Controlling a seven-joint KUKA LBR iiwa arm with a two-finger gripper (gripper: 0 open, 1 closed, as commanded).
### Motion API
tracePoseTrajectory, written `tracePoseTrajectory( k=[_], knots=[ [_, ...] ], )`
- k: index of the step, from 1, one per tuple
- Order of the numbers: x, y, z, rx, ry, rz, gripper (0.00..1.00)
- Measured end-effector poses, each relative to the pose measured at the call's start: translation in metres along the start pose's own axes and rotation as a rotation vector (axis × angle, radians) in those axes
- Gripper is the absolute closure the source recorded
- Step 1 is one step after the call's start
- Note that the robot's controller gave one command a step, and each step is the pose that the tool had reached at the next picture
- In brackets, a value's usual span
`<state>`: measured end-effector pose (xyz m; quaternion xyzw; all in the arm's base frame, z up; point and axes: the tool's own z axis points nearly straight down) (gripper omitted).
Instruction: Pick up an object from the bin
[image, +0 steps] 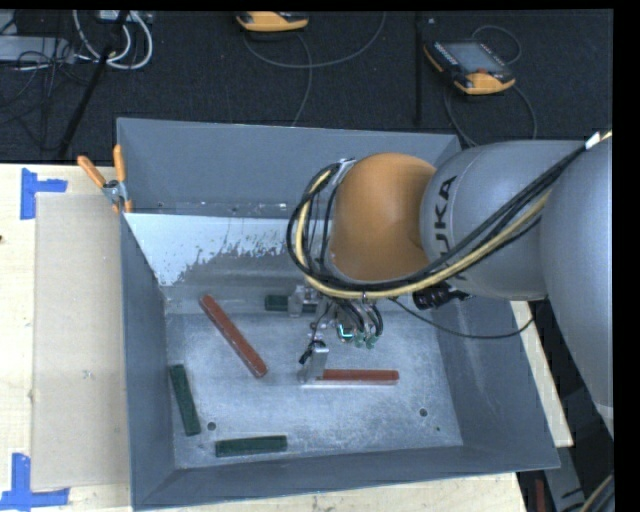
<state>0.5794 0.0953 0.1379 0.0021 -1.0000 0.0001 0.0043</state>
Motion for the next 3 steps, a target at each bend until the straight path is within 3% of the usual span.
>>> tracePoseTrajectory(
  k=[1, 2, 3],
  knots=[
    [0.045, -0.066, 0.061, 0.003, 0.003, 0.045, 0.00],
    [0.042, -0.062, 0.057, -0.001, -0.007, 0.042, 1.00],
    [0.041, -0.046, -0.068, 0.000, -0.015, -0.196, 1.00]
  ],
)
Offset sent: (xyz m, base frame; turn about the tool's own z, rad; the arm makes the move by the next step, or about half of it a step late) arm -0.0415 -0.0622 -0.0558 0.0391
